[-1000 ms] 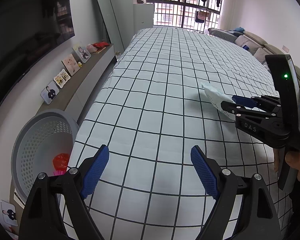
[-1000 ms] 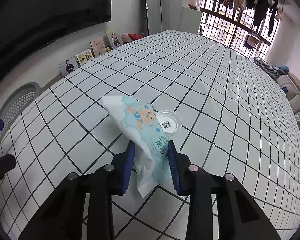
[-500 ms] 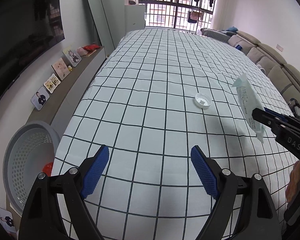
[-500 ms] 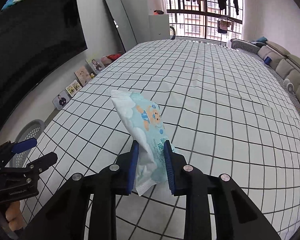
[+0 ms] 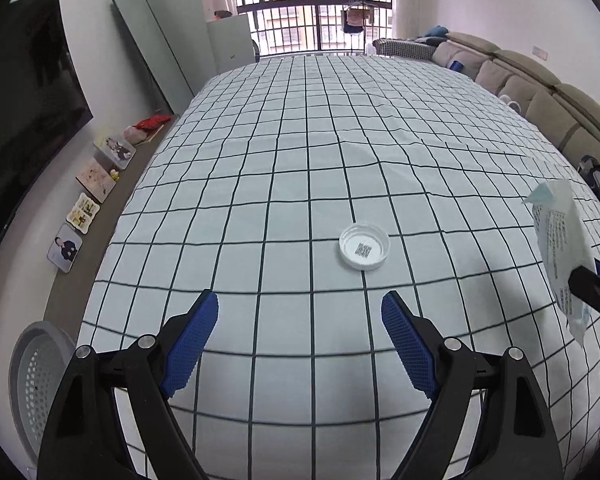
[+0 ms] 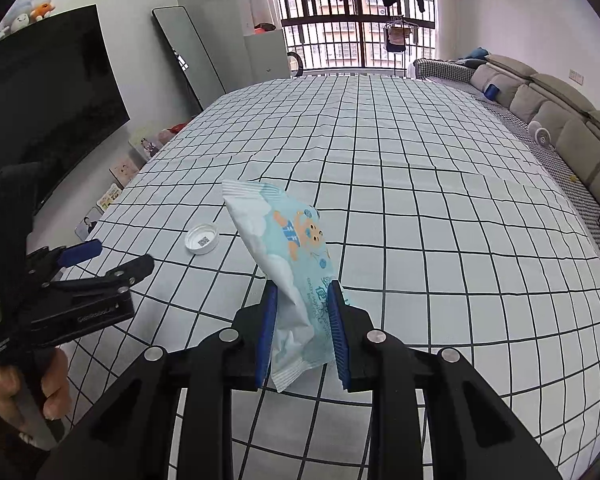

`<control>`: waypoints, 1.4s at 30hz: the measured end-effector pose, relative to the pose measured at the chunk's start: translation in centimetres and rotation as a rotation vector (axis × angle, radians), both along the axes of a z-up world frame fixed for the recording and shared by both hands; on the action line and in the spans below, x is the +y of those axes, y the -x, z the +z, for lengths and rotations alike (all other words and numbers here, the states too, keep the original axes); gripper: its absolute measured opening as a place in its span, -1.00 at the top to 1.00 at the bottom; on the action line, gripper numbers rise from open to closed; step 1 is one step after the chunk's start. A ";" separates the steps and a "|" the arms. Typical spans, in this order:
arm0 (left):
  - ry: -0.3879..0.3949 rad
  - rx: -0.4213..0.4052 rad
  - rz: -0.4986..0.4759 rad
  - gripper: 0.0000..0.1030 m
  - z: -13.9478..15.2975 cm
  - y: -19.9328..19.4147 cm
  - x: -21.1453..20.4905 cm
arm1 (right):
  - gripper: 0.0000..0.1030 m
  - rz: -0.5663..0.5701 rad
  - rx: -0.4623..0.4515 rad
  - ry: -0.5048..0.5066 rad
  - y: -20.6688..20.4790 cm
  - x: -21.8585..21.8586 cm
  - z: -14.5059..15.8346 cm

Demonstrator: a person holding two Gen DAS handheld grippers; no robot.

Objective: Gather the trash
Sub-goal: 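Grasp the white bottle cap with the left gripper while the right gripper holds the wipes, then carry the white cap and wipes pack over the grey basket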

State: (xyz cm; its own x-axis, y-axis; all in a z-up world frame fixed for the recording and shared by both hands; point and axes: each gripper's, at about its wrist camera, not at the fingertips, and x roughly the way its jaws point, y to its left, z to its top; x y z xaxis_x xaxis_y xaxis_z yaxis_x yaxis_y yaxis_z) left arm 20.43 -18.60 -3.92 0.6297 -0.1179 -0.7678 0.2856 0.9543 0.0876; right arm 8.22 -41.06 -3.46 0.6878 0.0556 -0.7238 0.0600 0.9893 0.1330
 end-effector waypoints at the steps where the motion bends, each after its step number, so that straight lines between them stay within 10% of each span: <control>1: -0.001 0.001 -0.001 -0.60 -0.1 -0.5 -0.4 | 0.51 0.002 0.000 -0.009 0.1 -0.3 0.0; 17: -0.034 0.084 -0.041 -0.58 -3.8 -4.8 -4.4 | 0.51 0.038 -0.014 -0.091 0.1 -1.7 0.1; 24: 0.054 0.122 -0.084 0.23 -3.9 -5.0 -4.4 | 0.51 0.046 -0.013 -0.094 0.0 -2.1 -0.1; 42: 0.066 0.016 -0.054 0.25 1.3 1.1 1.8 | 0.51 0.088 0.017 -0.064 -1.4 -0.4 -0.7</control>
